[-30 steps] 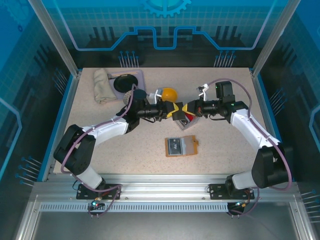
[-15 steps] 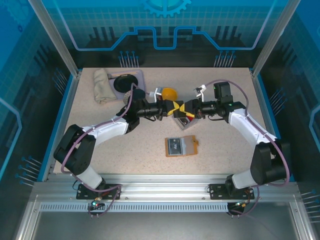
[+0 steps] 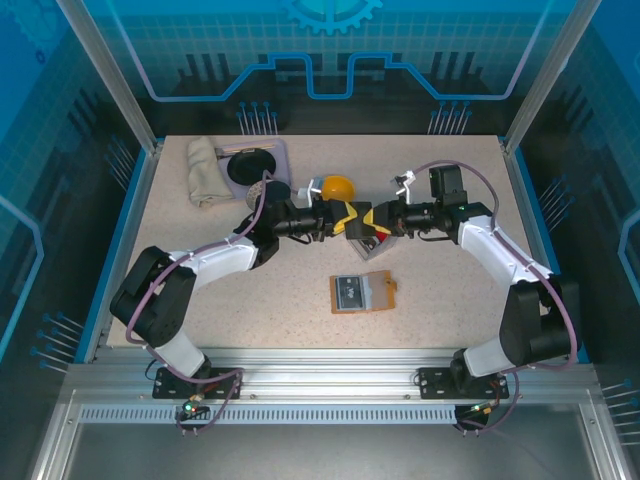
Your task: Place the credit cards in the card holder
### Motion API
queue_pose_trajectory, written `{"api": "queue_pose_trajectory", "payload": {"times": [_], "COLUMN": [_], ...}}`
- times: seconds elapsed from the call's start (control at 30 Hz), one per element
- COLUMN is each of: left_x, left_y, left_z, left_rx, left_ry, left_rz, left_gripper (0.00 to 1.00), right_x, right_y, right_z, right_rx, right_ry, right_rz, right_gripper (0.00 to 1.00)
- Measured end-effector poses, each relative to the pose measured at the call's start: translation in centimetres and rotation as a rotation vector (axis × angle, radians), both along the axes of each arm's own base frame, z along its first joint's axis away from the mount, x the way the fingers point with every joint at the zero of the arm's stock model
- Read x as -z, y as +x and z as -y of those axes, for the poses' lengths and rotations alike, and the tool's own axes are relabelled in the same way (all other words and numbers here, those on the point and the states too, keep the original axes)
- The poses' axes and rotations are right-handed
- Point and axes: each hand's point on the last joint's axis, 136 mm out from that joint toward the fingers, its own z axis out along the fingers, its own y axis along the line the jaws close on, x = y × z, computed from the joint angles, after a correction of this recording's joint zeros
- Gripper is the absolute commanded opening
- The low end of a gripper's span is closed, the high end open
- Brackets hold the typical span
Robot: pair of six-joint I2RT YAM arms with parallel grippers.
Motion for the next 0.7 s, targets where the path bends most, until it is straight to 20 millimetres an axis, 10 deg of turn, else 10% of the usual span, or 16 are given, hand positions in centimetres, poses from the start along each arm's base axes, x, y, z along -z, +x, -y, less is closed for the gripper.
{"api": "queue_pose_trajectory", "payload": {"times": [0.7], "left_x": [3.6], "left_y": [-1.4], "left_z": [-3.0], "left_rx": [-0.062], "left_ry": [0.185], "left_rz": [-0.035], "left_gripper": [0.00], "right_x": [4.3], "right_y": [2.7], "right_z": [3.5], "right_rx": [0.157], "right_ry": [-0.299], "right_rz": [0.021], "right_gripper": [0.02]}}
